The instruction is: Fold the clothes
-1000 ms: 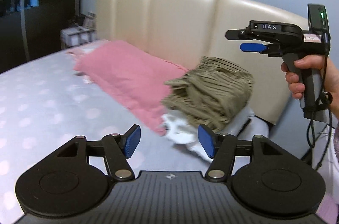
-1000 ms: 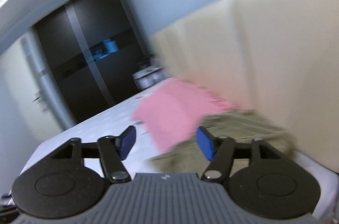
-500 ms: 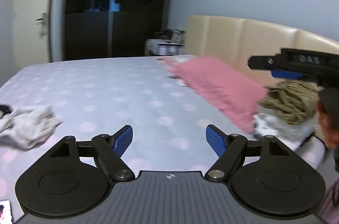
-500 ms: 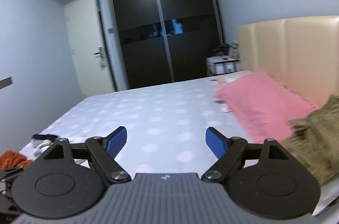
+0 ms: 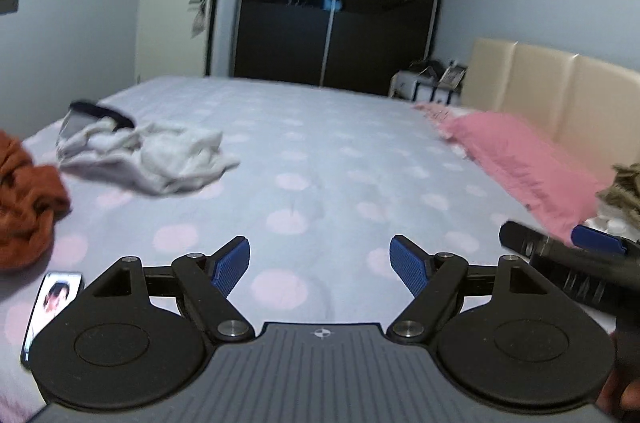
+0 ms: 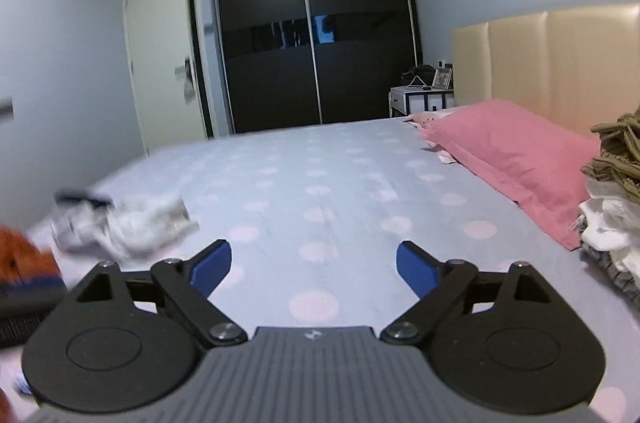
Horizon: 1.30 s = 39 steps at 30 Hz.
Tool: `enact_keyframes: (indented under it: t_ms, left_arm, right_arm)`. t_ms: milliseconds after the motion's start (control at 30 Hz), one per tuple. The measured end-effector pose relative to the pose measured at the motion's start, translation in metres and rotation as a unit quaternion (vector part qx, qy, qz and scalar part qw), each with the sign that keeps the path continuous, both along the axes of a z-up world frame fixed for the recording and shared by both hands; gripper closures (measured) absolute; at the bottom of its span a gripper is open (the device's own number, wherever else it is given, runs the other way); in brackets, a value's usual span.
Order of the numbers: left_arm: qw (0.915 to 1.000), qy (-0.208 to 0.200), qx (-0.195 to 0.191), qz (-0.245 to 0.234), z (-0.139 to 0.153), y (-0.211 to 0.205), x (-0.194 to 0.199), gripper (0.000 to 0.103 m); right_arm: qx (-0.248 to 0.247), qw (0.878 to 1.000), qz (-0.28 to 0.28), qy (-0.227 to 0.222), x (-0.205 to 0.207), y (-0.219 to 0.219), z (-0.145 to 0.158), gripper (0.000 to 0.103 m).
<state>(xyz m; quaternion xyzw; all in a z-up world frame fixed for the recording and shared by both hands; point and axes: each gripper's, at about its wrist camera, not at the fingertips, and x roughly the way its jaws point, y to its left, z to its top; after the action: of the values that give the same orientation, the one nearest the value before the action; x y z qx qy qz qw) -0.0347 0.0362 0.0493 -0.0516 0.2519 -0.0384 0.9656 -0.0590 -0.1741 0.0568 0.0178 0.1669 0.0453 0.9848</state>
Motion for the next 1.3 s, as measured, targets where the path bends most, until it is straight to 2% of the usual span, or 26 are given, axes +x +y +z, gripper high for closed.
enact_keyframes:
  t_ms: [133,267,367,467,633,767,933,1067,1300]
  left_arm:
    - [0.9996,0.004,0.029,-0.002,-0.009,-0.003,-0.003,0.026]
    - [0.9994,0.002,0.033,0.004,-0.014,-0.007,-0.001,0.026]
    - [0.9996,0.01,0.026,0.008,-0.021,-0.008,0.005,0.026]
    - [0.9989,0.019,0.041,0.013,-0.031,-0.014,0.014,0.026]
    - [0.9978,0.025,0.06,0.014,-0.044,-0.022,0.03,0.026]
    - [0.9957,0.015,0.088,0.023,-0.052,-0.03,0.039,0.026]
    - [0.9951,0.014,0.096,0.02,-0.055,-0.038,0.042,0.026]
    - [0.996,-0.002,0.088,0.015,-0.05,-0.04,0.037,0.026]
    - [0.9944,-0.017,0.104,0.007,-0.044,-0.043,0.033,0.026]
  right_arm:
    - [-0.05,0.999,0.004,-0.007,0.0,0.003,-0.027,0.012]
    - [-0.039,0.999,0.004,0.012,0.014,0.0,-0.039,0.011]
    - [-0.044,0.999,0.0,0.004,0.017,0.003,-0.052,0.01]
    - [-0.055,0.998,-0.001,-0.006,0.024,0.003,-0.061,0.01]
    - [-0.038,0.999,-0.011,-0.009,0.037,-0.005,-0.067,0.01]
    - [-0.039,0.999,-0.014,-0.009,0.049,-0.008,-0.071,0.01]
    - [-0.034,0.999,-0.019,0.003,0.056,-0.014,-0.075,0.01]
    - [-0.023,0.999,-0.024,0.014,0.056,-0.019,-0.076,0.01]
    - [-0.023,1.0,-0.01,0.003,0.049,-0.015,-0.073,0.01]
